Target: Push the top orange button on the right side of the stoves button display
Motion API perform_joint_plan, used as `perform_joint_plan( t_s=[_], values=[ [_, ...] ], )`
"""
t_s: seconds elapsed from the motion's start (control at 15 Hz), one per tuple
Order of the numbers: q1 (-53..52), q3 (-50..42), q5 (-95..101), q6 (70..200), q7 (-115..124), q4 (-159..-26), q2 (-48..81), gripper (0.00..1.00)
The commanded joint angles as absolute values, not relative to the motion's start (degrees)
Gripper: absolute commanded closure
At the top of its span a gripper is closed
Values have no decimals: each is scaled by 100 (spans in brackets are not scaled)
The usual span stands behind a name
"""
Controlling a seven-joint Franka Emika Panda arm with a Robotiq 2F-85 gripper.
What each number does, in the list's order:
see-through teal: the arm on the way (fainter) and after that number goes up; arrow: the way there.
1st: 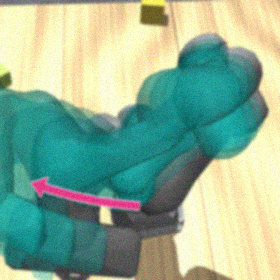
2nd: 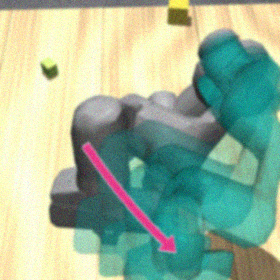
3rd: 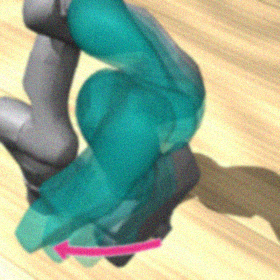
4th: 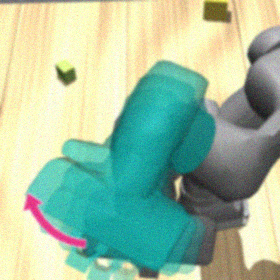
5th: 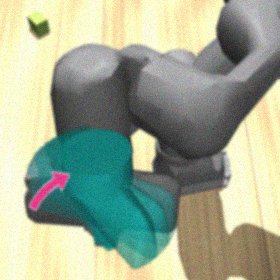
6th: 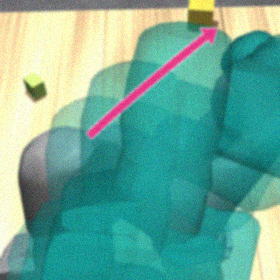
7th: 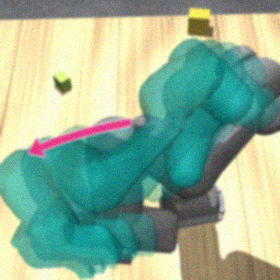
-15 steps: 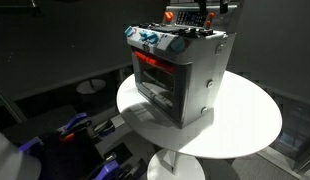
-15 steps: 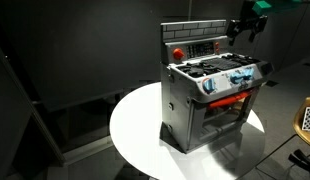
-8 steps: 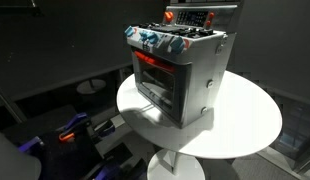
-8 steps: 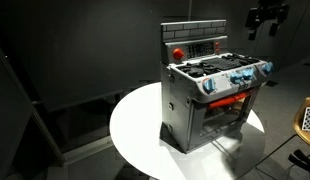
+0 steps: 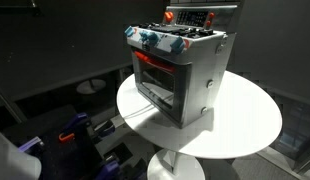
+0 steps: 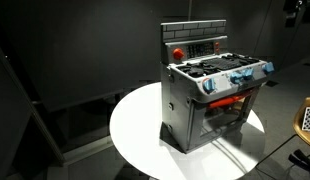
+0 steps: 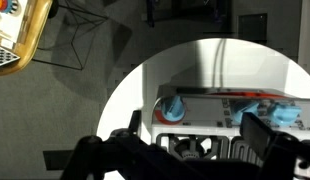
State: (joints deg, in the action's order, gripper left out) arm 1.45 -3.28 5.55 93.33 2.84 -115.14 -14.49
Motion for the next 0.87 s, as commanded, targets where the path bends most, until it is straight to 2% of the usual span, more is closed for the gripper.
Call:
perform_joint_plan(
  t_s=[0.0, 0.47, 0.8],
  values=[
    [147, -359, 345, 9020, -244, -11901, -2113, 0],
    [131, -375, 303, 8728, -519, -12242, -2797, 0],
    [156, -318, 398, 8766, -396, -12211, -2731, 0]
  ],
)
